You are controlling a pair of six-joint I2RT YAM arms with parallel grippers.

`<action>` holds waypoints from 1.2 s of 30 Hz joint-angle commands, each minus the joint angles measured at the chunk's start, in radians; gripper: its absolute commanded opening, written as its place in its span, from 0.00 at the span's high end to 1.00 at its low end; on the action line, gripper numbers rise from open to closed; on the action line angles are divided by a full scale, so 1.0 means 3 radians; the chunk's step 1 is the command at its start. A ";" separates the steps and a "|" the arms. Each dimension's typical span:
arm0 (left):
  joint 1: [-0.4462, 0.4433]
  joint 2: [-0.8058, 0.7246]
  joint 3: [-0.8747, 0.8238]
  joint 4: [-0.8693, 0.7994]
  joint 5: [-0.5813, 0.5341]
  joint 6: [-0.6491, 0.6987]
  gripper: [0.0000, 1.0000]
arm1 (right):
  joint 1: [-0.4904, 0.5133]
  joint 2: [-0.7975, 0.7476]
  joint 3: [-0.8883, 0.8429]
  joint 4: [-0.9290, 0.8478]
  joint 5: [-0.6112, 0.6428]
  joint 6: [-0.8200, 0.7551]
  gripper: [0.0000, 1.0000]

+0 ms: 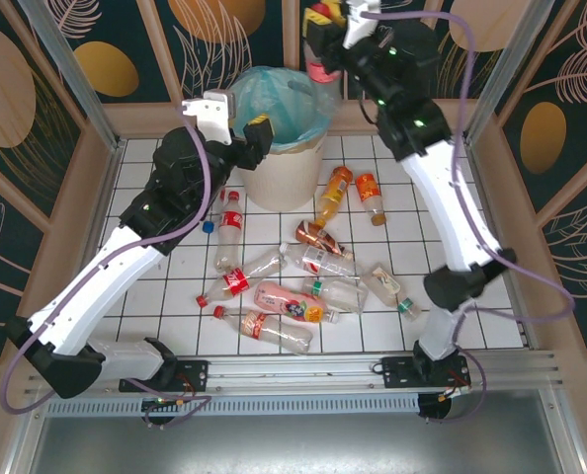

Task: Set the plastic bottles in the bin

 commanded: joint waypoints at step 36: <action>-0.0008 -0.0338 -0.0276 -0.0229 -0.0493 -0.0103 0.31 | 0.0056 0.0992 0.0844 -0.0374 -0.0313 0.0281 0.45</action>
